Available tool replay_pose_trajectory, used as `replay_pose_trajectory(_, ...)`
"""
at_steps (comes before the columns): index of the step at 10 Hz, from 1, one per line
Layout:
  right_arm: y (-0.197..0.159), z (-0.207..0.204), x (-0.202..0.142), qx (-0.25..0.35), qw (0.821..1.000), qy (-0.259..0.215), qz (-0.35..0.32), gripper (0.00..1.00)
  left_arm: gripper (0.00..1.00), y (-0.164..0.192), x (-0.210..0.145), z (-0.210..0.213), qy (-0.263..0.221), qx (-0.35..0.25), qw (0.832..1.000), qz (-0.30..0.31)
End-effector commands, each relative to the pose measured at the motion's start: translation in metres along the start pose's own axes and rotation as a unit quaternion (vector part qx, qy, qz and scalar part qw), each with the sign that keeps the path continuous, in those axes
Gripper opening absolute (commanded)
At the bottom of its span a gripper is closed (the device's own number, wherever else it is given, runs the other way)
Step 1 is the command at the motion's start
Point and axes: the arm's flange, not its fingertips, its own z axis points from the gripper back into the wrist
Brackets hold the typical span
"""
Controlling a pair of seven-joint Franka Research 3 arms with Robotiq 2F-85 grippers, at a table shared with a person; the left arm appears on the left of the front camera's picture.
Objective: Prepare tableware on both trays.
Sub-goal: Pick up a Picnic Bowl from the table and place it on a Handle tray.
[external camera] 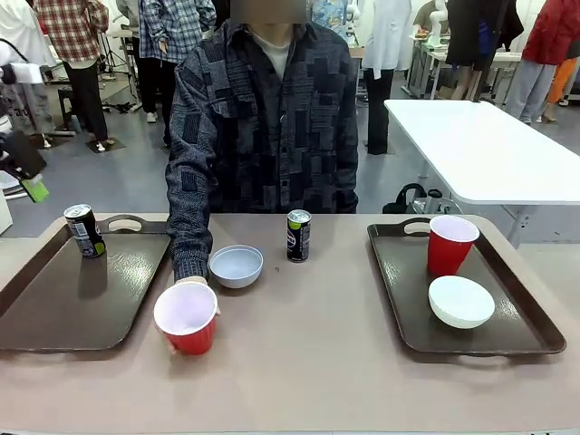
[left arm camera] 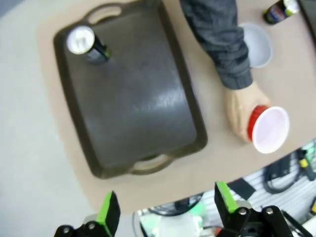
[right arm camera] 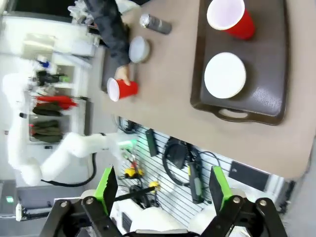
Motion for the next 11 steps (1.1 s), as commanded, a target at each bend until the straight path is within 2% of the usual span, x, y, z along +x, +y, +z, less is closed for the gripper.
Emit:
replay_pose_trajectory(1, -0.029, 0.025, 0.017, 0.068, 0.998, -0.004, -0.019, 0.97, 1.00, -0.014, 0.010, -0.018, 0.018, 0.020, 1.000, -0.005)
replay_pose_trajectory(3, -0.046, 0.028, 0.023, 0.090, 0.996, -0.003, -0.025, 0.97, 1.00, -0.026, 0.013, -0.046, 0.037, 0.010, 0.999, -0.016)
replay_pose_trajectory(4, -0.050, 0.020, 0.032, 0.068, 0.997, -0.003, -0.030, 0.97, 1.00, -0.032, 0.011, -0.063, 0.040, 0.000, 0.999, -0.029)
replay_pose_trajectory(5, -0.046, 0.027, 0.011, 0.073, 0.997, -0.012, -0.033, 0.97, 1.00, -0.026, 0.005, -0.067, 0.037, -0.009, 0.998, -0.040)
replay_pose_trajectory(6, -0.046, 0.027, 0.011, 0.073, 0.997, -0.012, -0.033, 0.97, 1.00, -0.009, -0.021, -0.057, 0.054, -0.038, 0.996, -0.061)
replay_pose_trajectory(7, -0.046, 0.027, 0.011, 0.073, 0.997, -0.012, -0.033, 0.97, 1.00, 0.008, -0.066, -0.045, 0.077, -0.071, 0.988, -0.112)
replay_pose_trajectory(8, -0.046, 0.027, 0.011, 0.073, 0.997, -0.012, -0.033, 0.97, 1.00, 0.024, -0.109, -0.039, 0.078, -0.071, 0.984, -0.141)
replay_pose_trajectory(11, -0.046, 0.027, 0.011, 0.073, 0.997, -0.012, -0.033, 0.97, 1.00, 0.038, -0.110, -0.051, 0.086, -0.075, 0.985, -0.131)
